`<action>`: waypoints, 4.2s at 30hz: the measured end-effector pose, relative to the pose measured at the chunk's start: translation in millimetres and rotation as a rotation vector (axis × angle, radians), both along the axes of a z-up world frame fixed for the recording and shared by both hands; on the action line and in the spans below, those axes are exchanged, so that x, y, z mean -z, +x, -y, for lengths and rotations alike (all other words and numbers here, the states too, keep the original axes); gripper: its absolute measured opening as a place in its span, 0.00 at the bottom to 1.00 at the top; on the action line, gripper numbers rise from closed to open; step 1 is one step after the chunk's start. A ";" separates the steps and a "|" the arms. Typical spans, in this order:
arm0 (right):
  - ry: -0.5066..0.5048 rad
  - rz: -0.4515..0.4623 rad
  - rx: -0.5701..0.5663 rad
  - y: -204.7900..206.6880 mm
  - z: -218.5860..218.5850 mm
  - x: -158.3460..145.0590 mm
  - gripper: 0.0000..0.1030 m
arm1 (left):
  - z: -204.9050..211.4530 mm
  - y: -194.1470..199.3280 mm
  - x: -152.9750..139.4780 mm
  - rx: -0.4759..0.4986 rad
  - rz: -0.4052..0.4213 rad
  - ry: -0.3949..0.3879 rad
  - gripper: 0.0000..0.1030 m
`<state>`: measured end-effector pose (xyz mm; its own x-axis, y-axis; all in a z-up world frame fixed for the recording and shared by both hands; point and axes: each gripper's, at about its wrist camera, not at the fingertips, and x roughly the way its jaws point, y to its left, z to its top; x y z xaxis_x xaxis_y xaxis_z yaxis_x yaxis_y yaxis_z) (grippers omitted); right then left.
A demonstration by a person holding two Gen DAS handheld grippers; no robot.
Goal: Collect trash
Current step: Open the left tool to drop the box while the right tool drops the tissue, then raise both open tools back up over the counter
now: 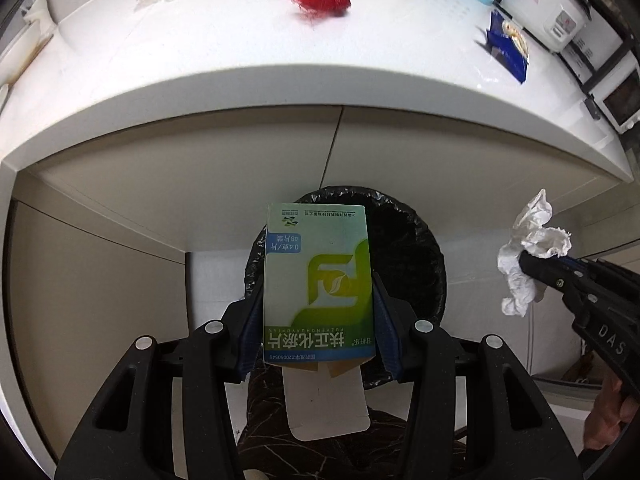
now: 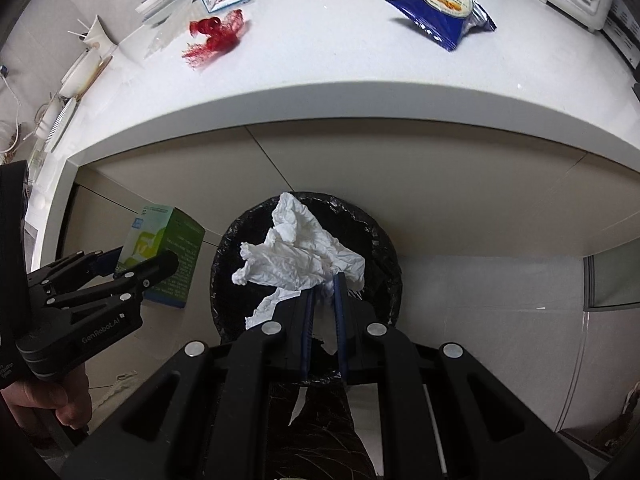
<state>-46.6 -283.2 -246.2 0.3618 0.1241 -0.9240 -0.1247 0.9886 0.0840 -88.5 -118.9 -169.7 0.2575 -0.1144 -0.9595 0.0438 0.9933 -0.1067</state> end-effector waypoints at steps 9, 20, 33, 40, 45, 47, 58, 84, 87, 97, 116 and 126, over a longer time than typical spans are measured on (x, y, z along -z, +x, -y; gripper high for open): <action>-0.028 -0.050 0.046 5.7 15.1 23.9 0.09 | 4.7 6.0 36.1 0.018 -0.032 -0.014 0.46; -0.055 -0.074 0.067 18.1 20.8 32.6 0.09 | 30.6 24.4 65.4 0.076 -0.060 -0.021 0.46; -0.045 -0.089 0.083 22.0 23.8 38.0 0.09 | 38.2 23.7 51.3 0.104 0.002 -0.032 0.65; -0.022 -0.083 0.083 28.5 18.9 35.3 0.09 | 17.8 20.5 34.9 0.082 0.045 -0.024 0.80; -0.014 -0.075 0.056 32.4 5.6 32.7 0.09 | -5.7 18.9 23.5 0.024 0.063 -0.042 0.91; -0.012 -0.077 0.045 33.5 -0.7 35.2 0.09 | -15.0 18.0 21.6 0.007 0.062 -0.043 0.92; -0.039 -0.107 -0.002 38.9 -25.7 54.4 0.09 | -54.4 14.4 19.9 -0.080 0.058 -0.046 0.94; -0.084 -0.140 -0.039 54.5 -51.3 70.3 0.37 | -87.5 16.8 21.8 -0.130 0.042 -0.044 0.94; -0.081 -0.120 -0.037 53.1 -51.1 64.7 0.45 | -83.5 17.6 19.7 -0.124 0.046 -0.044 0.94; -0.135 -0.043 -0.051 45.5 -52.8 47.0 0.80 | -71.8 15.1 12.3 -0.111 0.061 -0.044 0.94; -0.138 0.163 -0.024 26.0 -40.5 -54.1 0.90 | -51.7 18.6 -63.7 -0.080 0.144 -0.070 0.94; -0.084 0.191 0.071 49.9 -11.2 -109.4 0.90 | -47.3 50.2 -106.1 -0.073 0.194 -0.061 0.94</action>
<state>3.3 -272.0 -136.8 0.5365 0.0175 -0.8437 -0.0599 0.9981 -0.0174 -38.3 -71.5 -63.7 0.4462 -0.1448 -0.8831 -0.0026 0.9866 -0.1631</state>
